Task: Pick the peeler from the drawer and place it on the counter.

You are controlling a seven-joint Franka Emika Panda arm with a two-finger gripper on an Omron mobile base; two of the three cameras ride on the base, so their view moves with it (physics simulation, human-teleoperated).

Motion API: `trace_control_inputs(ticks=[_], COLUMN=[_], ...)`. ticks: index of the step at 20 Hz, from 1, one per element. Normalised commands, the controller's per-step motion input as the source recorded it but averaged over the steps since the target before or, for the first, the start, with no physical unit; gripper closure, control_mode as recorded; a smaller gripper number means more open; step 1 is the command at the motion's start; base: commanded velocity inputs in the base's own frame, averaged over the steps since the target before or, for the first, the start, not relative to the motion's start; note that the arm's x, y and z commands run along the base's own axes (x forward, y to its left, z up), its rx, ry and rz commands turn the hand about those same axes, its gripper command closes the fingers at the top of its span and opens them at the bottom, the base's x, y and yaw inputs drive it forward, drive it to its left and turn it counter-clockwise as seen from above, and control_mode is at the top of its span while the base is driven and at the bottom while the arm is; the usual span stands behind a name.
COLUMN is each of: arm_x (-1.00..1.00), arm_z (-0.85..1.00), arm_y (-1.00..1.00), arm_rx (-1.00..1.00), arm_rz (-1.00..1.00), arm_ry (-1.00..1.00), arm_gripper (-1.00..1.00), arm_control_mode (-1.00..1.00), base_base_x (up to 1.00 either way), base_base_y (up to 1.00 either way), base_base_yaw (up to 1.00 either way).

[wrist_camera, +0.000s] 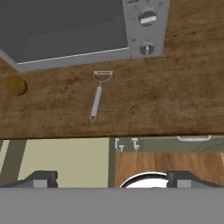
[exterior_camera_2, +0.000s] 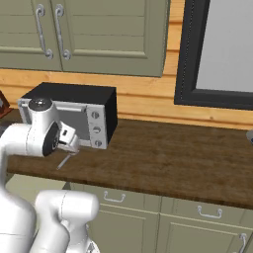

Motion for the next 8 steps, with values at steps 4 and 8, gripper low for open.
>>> trace_control_inputs(ticks=[4, 8], arm_x=[-0.58, -0.53], arm_z=[1.00, 1.00], arm_y=[-0.25, -0.33], arm_rx=[0.00, 0.00], arm_rz=[-0.01, 0.00], arm_ry=[0.00, 0.00], arm_gripper=[-1.00, -1.00], arm_control_mode=[-1.00, -1.00], base_base_x=[0.00, 0.00], base_base_y=[0.00, 0.00], base_base_yaw=[0.00, 0.00])
